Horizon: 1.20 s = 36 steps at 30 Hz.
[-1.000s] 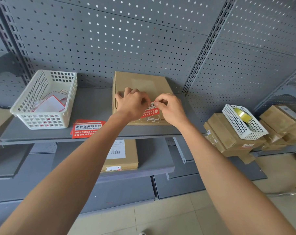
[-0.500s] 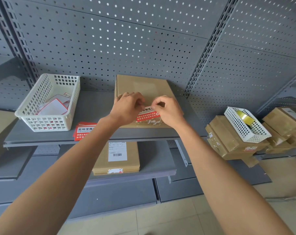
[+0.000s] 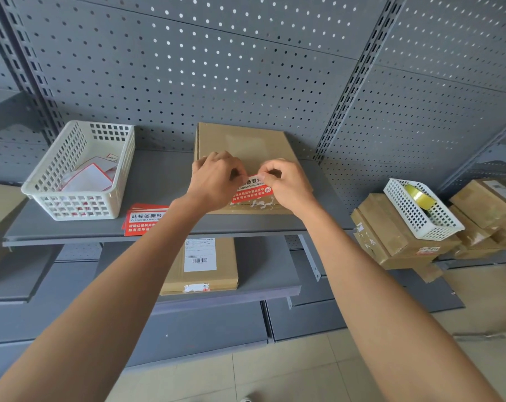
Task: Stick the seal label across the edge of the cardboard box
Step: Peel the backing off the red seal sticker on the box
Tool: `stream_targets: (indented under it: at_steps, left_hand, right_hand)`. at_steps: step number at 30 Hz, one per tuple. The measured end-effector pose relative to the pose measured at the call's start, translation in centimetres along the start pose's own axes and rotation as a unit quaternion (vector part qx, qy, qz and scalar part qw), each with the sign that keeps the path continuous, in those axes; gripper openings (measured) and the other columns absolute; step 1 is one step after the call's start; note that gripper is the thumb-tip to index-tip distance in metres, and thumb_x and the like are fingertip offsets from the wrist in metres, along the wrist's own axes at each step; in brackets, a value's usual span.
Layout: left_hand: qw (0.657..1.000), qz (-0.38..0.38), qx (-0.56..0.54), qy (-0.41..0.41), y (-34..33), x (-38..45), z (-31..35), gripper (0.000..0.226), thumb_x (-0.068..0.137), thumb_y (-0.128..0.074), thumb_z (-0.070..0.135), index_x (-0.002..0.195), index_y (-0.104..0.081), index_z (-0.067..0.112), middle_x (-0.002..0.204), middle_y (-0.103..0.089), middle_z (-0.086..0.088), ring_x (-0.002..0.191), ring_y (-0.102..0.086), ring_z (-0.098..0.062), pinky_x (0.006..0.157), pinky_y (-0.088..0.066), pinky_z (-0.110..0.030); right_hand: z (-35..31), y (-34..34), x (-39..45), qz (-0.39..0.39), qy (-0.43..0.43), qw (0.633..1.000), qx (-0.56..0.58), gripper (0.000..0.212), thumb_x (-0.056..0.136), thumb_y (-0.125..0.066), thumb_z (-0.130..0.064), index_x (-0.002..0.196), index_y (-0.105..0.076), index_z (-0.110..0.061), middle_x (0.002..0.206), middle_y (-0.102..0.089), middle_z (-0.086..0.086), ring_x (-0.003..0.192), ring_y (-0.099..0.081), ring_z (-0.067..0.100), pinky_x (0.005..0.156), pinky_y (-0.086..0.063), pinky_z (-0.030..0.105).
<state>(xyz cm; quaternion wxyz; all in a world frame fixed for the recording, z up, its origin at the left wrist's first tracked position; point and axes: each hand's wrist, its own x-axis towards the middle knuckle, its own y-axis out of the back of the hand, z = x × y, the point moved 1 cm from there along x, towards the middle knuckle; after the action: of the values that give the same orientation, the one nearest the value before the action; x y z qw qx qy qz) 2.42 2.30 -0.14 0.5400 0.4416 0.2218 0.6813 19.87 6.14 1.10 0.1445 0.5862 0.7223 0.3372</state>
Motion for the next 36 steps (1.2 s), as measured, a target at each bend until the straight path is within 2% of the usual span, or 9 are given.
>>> stream_targets:
  at_steps: [3, 5, 8, 12, 14, 16, 20, 33, 36]
  left_hand:
    - [1.0, -0.006, 0.009, 0.001, -0.1, 0.0, 0.0, 0.011, 0.096, -0.056, 0.029, 0.089, -0.065, 0.03, 0.106, -0.06, 0.005, 0.105, -0.05, -0.019, 0.101, -0.031, -0.046]
    - [1.0, -0.009, 0.011, 0.002, -0.1, 0.0, 0.1, 0.011, 0.096, -0.056, 0.029, 0.09, -0.065, 0.03, 0.108, -0.06, 0.004, 0.106, -0.05, -0.019, 0.102, -0.03, -0.046]
    - [1.0, -0.007, 0.008, 0.001, -0.1, 0.0, 0.0, 0.011, 0.096, -0.056, 0.028, 0.091, -0.065, 0.031, 0.107, -0.059, 0.004, 0.107, -0.05, -0.021, 0.102, -0.029, -0.045]
    - [1.0, -0.004, 0.006, -0.002, -0.3, -0.1, 0.0, 0.012, 0.096, -0.054, 0.027, 0.091, -0.064, 0.032, 0.103, -0.057, 0.004, 0.104, -0.048, -0.021, 0.101, -0.028, -0.042]
    - [1.0, 0.0, 0.005, -0.005, -0.3, -0.2, 0.0, 0.012, 0.096, -0.053, 0.026, 0.091, -0.063, 0.032, 0.101, -0.056, 0.005, 0.101, -0.047, -0.02, 0.101, -0.028, -0.042]
    - [1.0, 0.003, 0.004, -0.009, -0.3, -0.3, -0.1, 0.012, 0.096, -0.053, 0.027, 0.091, -0.063, 0.032, 0.1, -0.055, 0.006, 0.1, -0.047, -0.02, 0.101, -0.029, -0.043]
    - [1.0, 0.008, -0.005, -0.013, -0.2, -0.4, -0.2, 0.007, 0.096, -0.056, 0.03, 0.097, -0.063, 0.031, 0.099, -0.055, 0.007, 0.102, -0.049, -0.02, 0.102, -0.029, -0.043]
    - [1.0, 0.007, -0.012, -0.014, 0.0, -0.5, -0.4, 0.01, 0.094, -0.061, 0.032, 0.092, -0.07, 0.026, 0.11, -0.063, 0.004, 0.109, -0.054, -0.022, 0.106, -0.031, -0.043]
    - [1.0, 0.006, -0.021, -0.016, 0.0, -0.5, -0.6, 0.01, 0.095, -0.062, 0.032, 0.095, -0.069, 0.025, 0.109, -0.063, 0.005, 0.105, -0.054, -0.019, 0.107, -0.032, -0.044]
  right_hand:
    - [0.2, -0.1, 0.1, -0.003, -0.006, 1.0, 0.03, 0.008, 0.093, -0.068, -0.018, 0.086, -0.071, -0.02, 0.116, -0.067, -0.003, 0.105, -0.061, 0.014, 0.084, -0.048, 0.025]
    - [0.4, -0.1, 0.2, 0.0, -0.012, 0.998, 0.057, 0.002, 0.09, -0.071, -0.02, 0.09, -0.071, -0.021, 0.121, -0.063, -0.004, 0.113, -0.058, 0.013, 0.097, -0.047, 0.033]
    - [0.7, 0.1, 0.2, 0.007, -0.026, 0.997, 0.076, 0.03, 0.082, -0.078, -0.031, 0.109, -0.064, -0.027, 0.132, -0.058, -0.008, 0.127, -0.05, 0.01, 0.104, -0.04, 0.033]
    - [0.5, -0.7, 0.5, -0.017, -0.012, 1.0, 0.02, 0.02, 0.075, -0.082, -0.037, 0.09, -0.07, -0.039, 0.144, -0.052, -0.009, 0.137, -0.044, 0.013, 0.117, -0.03, 0.04]
    - [0.3, -1.1, 0.5, -0.01, -0.009, 1.0, -0.025, 0.011, 0.077, -0.081, -0.039, 0.083, -0.072, -0.041, 0.144, -0.054, -0.014, 0.138, -0.04, 0.015, 0.117, -0.026, 0.042]
    - [0.4, -1.2, 0.5, 0.0, -0.004, 0.999, -0.053, 0.007, 0.081, -0.079, -0.035, 0.087, -0.075, -0.037, 0.144, -0.055, -0.015, 0.138, -0.038, 0.016, 0.116, -0.024, 0.042]
    - [0.7, -1.5, 0.7, 0.013, 0.006, 0.999, -0.039, 0.006, 0.078, -0.08, -0.038, 0.082, -0.075, -0.039, 0.14, -0.059, -0.013, 0.134, -0.046, 0.019, 0.114, -0.029, 0.05]
    - [-0.2, -0.6, 0.2, 0.002, -0.012, 0.998, -0.06, 0.01, 0.082, -0.079, -0.039, 0.09, -0.077, -0.035, 0.142, -0.055, -0.017, 0.136, -0.043, 0.014, 0.114, -0.028, 0.047]
    - [0.0, -0.8, 0.3, -0.009, -0.016, 0.999, -0.039, 0.007, 0.081, -0.079, -0.039, 0.079, -0.073, -0.041, 0.141, -0.055, -0.017, 0.136, -0.044, 0.015, 0.115, -0.029, 0.049]
